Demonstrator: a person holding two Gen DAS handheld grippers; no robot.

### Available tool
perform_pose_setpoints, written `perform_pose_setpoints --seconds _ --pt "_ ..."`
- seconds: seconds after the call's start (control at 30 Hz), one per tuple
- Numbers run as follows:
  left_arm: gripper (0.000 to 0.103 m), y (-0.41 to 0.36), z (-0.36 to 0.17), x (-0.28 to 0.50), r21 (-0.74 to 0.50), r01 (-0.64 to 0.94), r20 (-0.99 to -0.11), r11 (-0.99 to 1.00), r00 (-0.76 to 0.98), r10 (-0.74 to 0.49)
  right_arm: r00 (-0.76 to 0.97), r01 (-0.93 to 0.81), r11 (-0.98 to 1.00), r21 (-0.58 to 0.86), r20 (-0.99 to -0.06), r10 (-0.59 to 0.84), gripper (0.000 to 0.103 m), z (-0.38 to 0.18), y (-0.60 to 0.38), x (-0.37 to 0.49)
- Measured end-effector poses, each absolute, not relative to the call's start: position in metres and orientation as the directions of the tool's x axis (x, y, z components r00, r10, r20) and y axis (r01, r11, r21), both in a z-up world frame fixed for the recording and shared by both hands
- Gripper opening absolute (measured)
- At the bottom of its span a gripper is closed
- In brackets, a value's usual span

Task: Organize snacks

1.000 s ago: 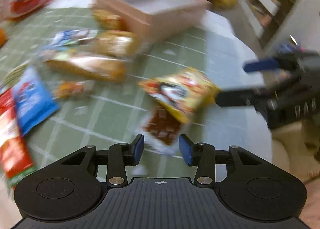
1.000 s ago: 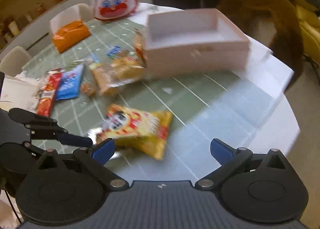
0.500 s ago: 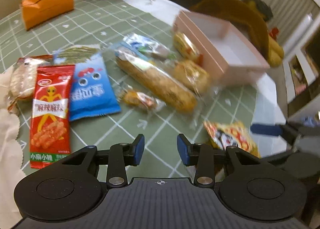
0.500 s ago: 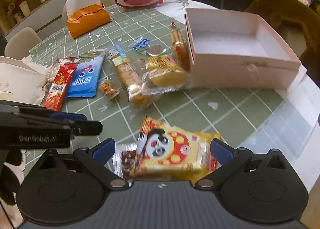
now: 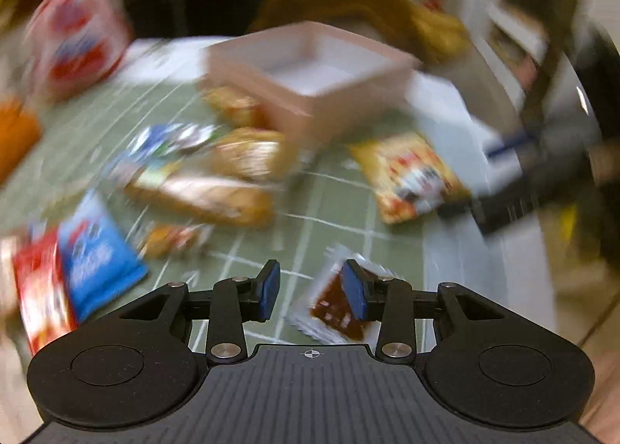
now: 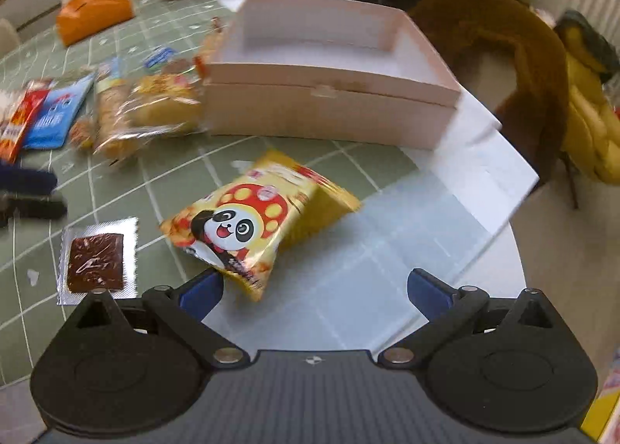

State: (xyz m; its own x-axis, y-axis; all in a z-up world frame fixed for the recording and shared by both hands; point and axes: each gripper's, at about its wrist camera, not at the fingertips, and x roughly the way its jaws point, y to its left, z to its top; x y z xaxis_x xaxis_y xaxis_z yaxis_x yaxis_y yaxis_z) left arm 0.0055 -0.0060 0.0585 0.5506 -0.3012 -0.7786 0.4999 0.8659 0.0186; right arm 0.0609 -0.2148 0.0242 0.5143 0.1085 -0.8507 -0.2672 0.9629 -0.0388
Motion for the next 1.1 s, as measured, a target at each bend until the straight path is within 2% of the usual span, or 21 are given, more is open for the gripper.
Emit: perform_pose_setpoints --seconds 0.1,0.2,0.27,0.37,0.53,0.63,0.87,1.03,1.1 --pt "0.044 -0.025 0.046 -0.004 0.082 0.603 -0.817 0.793 0.497 -0.293 0.480 -0.241 0.970 0.038 -0.864 0.153 0.102 0.020 -0.225 0.061" --pt "0.046 -0.033 0.038 -0.008 0.135 0.632 -0.822 0.763 0.502 -0.270 0.446 -0.230 0.969 0.093 -0.875 0.190 0.102 0.013 -0.226 0.061" --pt "0.048 -0.034 0.038 -0.008 0.124 0.638 -0.825 0.760 0.492 -0.278 0.451 -0.227 0.970 0.091 -0.873 0.187 0.102 0.009 -0.226 0.058" --pt "0.058 -0.036 0.038 -0.007 0.089 0.672 -0.834 0.735 0.454 -0.313 0.464 -0.238 0.970 0.057 -0.870 0.165 0.102 0.005 -0.221 0.053" --pt "0.052 -0.031 0.043 0.001 0.077 0.636 -0.825 0.768 0.473 -0.309 0.478 -0.247 0.969 0.031 -0.866 0.149 0.103 0.004 -0.218 0.049" --pt "0.055 -0.030 0.039 0.009 0.062 0.618 -0.839 0.784 0.458 -0.294 0.485 -0.244 0.969 0.031 -0.862 0.149 0.103 0.004 -0.220 0.047" --pt "0.053 -0.037 0.035 0.015 0.011 0.615 -0.839 0.788 0.434 -0.327 0.495 -0.246 0.969 0.029 -0.855 0.152 0.103 0.003 -0.221 0.046" --pt "0.052 -0.037 0.036 0.017 -0.067 0.483 -0.835 0.873 0.451 -0.314 0.503 -0.241 0.970 0.026 -0.851 0.148 0.103 0.002 -0.221 0.045" --pt "0.048 -0.043 0.035 0.015 -0.027 0.455 -0.830 0.890 0.486 -0.273 0.498 -0.231 0.973 0.027 -0.855 0.142 0.103 0.002 -0.221 0.045"
